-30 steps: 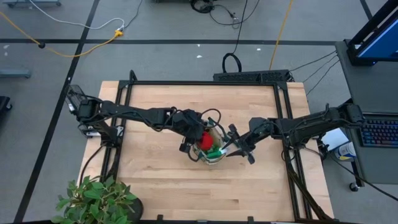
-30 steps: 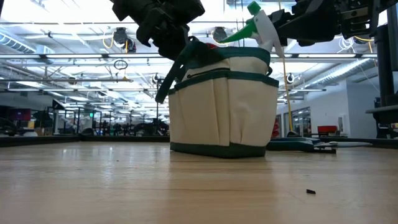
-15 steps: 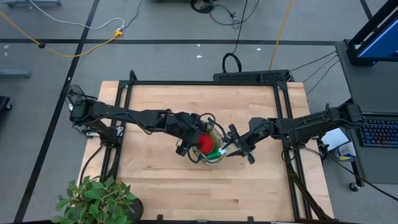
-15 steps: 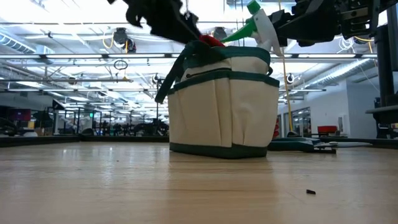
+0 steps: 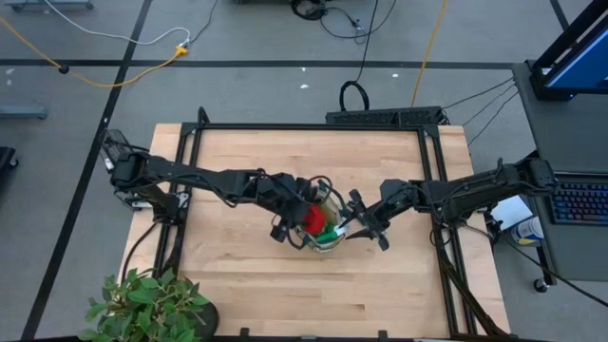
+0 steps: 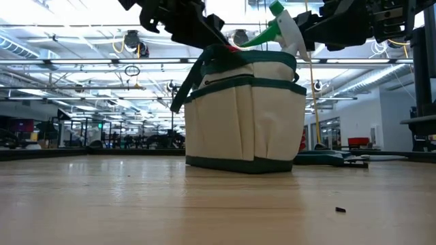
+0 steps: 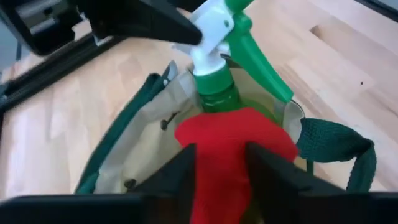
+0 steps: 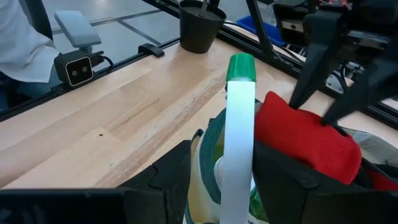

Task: Pick & Place Garden tools in Gardening bag
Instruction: Put the red gloves into the light brown gardening bag

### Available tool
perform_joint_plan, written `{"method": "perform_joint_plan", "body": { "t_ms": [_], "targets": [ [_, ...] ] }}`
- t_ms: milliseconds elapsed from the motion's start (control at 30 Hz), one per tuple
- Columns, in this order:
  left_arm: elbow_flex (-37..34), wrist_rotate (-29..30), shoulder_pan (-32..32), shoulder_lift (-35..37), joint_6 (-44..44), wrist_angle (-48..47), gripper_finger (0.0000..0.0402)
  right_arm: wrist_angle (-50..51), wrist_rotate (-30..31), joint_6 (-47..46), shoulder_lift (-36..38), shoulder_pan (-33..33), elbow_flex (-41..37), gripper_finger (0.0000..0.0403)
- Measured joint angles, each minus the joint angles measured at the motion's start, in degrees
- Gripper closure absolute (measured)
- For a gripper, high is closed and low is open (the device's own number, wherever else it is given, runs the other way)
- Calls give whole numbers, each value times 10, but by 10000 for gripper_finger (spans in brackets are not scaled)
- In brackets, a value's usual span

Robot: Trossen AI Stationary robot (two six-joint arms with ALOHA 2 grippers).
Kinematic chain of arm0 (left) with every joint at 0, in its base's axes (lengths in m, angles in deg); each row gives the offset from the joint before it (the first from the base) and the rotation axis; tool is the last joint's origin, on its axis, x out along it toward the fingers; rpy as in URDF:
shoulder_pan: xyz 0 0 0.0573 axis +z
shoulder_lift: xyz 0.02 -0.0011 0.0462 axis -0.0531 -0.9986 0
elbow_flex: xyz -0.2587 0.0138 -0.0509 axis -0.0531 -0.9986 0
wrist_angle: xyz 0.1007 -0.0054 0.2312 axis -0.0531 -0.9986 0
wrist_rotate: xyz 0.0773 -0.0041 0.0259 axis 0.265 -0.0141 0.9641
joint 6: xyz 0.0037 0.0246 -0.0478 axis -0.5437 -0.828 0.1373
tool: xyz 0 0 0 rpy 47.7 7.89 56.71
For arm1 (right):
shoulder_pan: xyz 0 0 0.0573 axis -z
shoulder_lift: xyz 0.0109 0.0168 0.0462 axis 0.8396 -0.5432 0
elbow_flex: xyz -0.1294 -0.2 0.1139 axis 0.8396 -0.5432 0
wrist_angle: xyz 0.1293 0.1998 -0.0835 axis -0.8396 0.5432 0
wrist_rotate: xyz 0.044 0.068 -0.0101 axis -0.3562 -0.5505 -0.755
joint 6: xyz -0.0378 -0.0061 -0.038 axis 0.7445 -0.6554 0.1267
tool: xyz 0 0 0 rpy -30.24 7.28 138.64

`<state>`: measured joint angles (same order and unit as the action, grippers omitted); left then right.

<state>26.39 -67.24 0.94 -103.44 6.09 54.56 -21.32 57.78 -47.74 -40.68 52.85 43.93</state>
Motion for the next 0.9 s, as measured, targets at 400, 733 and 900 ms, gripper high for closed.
{"method": "perform_joint_plan", "body": {
  "t_ms": [400, 733, 900],
  "targets": [
    [1, -38, 14, -29, 40, 6, 382, 0, 0, -12, 0, 0, 0, 248],
    [2, -38, 14, -93, 34, 33, 387, 0, 0, -12, 0, 0, 0, 248],
    [1, -38, 16, -98, 36, 37, 397, 0, 0, -12, 0, 0, 0, 248]
  ]
}}
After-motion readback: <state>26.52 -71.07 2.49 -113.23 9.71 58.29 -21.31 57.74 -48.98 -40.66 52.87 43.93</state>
